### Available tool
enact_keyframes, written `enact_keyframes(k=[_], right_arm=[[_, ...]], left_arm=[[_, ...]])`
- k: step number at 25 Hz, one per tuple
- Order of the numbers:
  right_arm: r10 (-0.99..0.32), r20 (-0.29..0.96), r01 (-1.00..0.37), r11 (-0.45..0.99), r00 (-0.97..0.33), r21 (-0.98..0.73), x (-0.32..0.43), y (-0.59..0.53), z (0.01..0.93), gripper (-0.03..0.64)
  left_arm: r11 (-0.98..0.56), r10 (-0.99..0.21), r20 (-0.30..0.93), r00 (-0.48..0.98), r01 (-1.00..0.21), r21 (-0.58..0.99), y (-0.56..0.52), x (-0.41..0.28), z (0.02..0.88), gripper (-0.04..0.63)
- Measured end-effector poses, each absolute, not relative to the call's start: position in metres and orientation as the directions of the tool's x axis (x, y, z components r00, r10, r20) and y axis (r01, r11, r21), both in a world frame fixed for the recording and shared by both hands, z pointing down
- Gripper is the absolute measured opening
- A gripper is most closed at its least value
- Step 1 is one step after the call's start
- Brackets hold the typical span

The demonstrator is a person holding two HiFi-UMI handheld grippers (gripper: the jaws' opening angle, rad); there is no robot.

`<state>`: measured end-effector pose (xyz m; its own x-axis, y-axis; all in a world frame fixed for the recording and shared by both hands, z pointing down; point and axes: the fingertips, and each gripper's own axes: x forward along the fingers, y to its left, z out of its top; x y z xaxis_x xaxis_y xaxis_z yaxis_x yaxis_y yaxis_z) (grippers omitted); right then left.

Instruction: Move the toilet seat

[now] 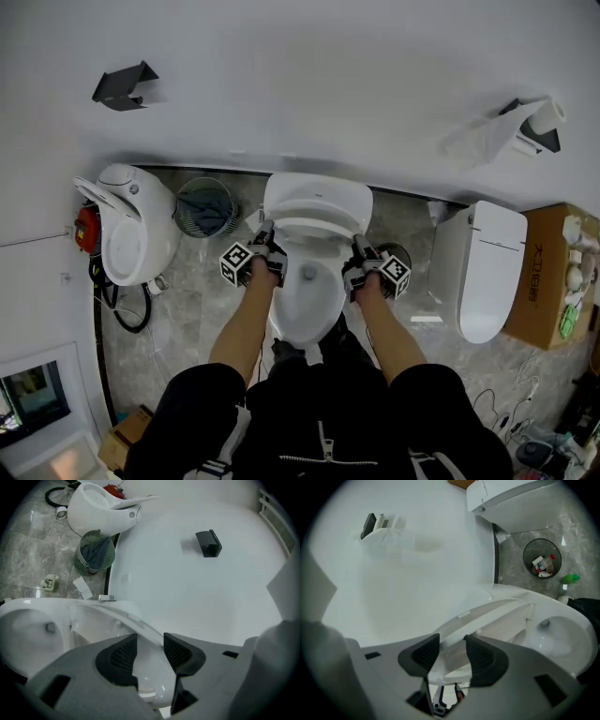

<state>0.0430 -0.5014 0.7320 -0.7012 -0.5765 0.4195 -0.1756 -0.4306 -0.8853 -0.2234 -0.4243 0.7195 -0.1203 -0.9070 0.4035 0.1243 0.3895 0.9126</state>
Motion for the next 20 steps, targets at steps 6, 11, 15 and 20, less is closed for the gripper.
enact_keyframes(k=[6,11,15,20], right_arm=[[-0.533,0.402,-0.201,-0.395,-0.745,-0.896,0.034,-0.519,0.730,0.184],[-0.429,0.325,-0.272,-0.181,-0.843,-0.945,0.018,-0.516,0.705,0.164],[-0.374,0.339,-0.338,-0.070,-0.863,-0.938,0.015,-0.507,0.690,0.162],[-0.368,0.348,-0.380,0.017,-0.862,-0.925,0.014,-0.482,0.673,0.143]], left_arm=[[0.385,-0.908,0.403,-0.118,0.146,0.911,-0.444,-0.229,0.723,0.170],[0.372,-0.918,0.379,-0.119,0.074,0.925,-0.446,-0.234,0.713,0.053],[0.343,-0.934,0.340,-0.106,-0.011,0.939,-0.438,-0.236,0.694,0.055],[0.381,-0.917,0.397,-0.032,-0.360,0.852,-0.398,-0.228,0.670,0.005]])
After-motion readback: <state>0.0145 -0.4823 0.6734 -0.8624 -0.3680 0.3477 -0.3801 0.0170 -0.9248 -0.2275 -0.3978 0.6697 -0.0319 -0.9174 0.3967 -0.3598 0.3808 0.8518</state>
